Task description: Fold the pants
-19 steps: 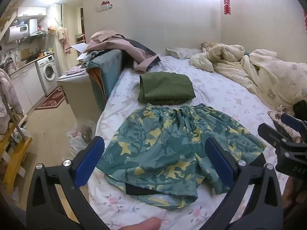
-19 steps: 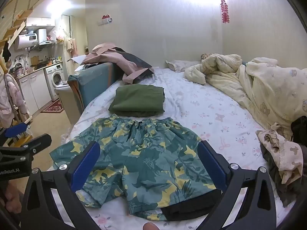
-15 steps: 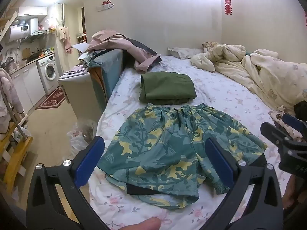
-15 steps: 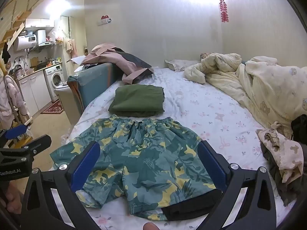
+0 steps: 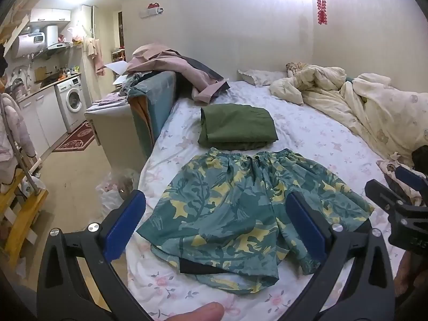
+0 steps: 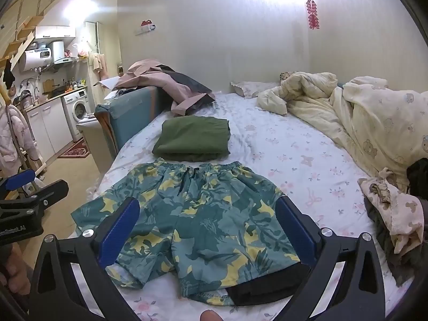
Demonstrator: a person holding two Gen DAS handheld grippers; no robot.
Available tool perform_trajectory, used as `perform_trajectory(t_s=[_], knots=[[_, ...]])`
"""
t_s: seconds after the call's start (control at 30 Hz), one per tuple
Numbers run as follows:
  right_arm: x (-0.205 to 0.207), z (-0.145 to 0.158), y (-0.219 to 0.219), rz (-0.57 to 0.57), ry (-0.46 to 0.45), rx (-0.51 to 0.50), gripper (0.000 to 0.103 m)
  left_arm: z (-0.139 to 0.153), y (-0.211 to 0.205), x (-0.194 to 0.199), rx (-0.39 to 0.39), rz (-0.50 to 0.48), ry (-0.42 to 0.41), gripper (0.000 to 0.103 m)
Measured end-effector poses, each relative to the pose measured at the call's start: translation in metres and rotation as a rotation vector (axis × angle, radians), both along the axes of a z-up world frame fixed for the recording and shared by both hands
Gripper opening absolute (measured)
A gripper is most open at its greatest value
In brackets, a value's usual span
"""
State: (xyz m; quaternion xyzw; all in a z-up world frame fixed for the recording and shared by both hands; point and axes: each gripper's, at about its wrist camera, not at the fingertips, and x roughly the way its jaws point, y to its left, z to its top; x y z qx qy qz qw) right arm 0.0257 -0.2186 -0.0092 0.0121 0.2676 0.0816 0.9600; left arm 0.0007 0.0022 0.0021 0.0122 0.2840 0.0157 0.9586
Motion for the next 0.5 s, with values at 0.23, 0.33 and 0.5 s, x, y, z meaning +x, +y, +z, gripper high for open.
perform_trajectory(t_s=[0.23, 0.33, 0.5], knots=[[-0.0004, -0.0083, -0.0014, -0.019, 0.001, 0.02, 0.103, 0.0038, 0.0022, -0.0041, 0.003, -0.002, -0.018, 0.103], [-0.0029, -0.0016, -0.0053, -0.039, -0.021, 0.018, 0.103, 0.0053, 0.0025, -0.0042, -0.015, -0.012, -0.02, 0.103], [-0.0008, 0.001, -0.0088, -0.035, -0.017, 0.019, 0.103, 0.0083, 0.002, -0.003, -0.012, -0.008, -0.031, 0.103]])
